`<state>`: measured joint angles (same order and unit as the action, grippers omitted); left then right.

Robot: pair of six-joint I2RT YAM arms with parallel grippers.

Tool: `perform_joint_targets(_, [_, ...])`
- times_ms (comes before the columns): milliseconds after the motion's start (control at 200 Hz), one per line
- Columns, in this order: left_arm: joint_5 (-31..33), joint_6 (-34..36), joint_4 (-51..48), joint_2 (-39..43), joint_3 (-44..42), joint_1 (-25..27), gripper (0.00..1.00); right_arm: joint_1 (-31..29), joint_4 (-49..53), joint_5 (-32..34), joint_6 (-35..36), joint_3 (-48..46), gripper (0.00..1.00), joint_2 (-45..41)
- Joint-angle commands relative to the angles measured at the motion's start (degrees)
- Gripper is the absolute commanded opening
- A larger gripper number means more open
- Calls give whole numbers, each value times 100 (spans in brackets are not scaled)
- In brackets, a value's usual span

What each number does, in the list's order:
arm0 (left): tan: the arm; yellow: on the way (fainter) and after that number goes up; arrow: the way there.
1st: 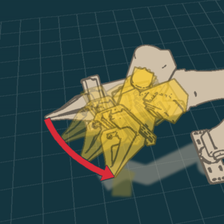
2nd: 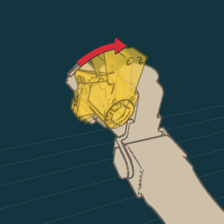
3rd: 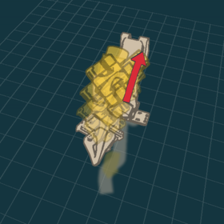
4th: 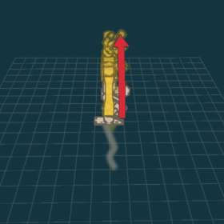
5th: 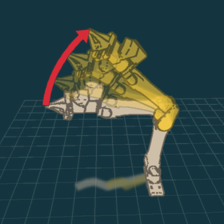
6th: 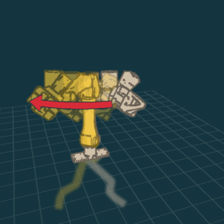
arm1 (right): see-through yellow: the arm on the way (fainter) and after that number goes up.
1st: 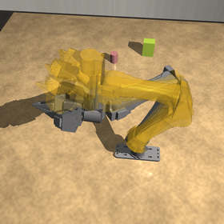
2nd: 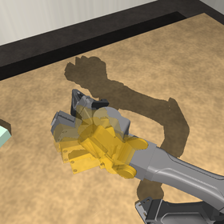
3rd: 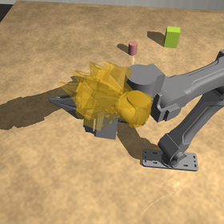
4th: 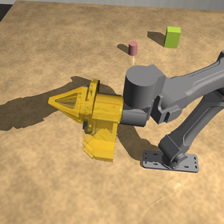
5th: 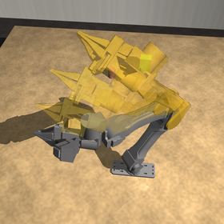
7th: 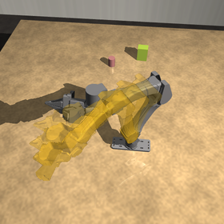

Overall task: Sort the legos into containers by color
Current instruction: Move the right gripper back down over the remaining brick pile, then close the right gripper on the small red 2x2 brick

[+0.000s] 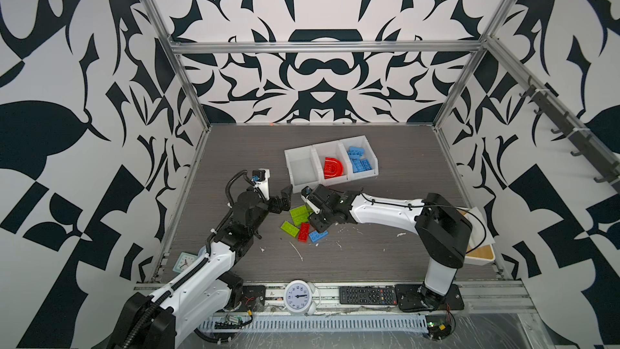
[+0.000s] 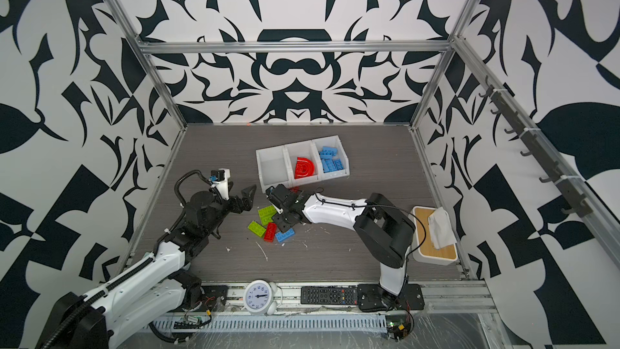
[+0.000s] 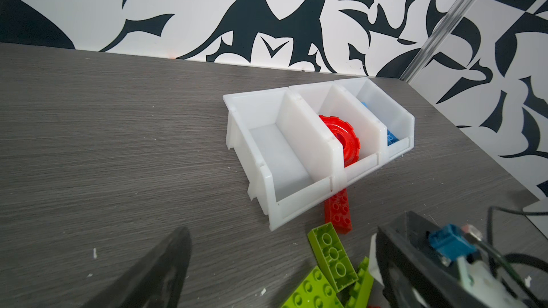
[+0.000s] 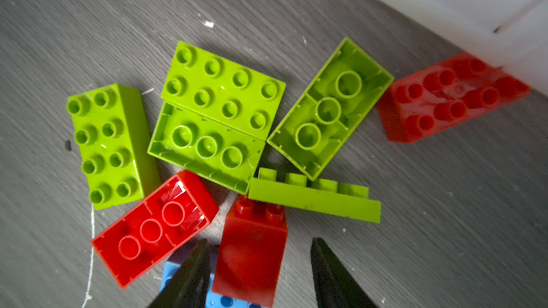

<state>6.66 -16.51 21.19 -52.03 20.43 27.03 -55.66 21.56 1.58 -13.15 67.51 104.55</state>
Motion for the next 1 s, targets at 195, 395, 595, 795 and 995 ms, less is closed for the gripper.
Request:
perform_joint_targets(195, [57,-25,26,26,-57,6,99,-31,-21,176,27,281,54,150])
perform_joint_targets(395, [51,-26,28,35,-57,9,99,-37,-106,202,-2,183,50,112])
perform_joint_targets(595, [55,-26,34,10,-56,10,99,-32,-101,244,-11,149,44,92])
perform_joint_targets(795, [61,-16,26,23,-56,5,100,-33,-109,244,-38,123,40,100])
perform_joint_targets(995, [11,-30,23,78,-63,11,99,-28,-271,148,-155,-25,37,28])
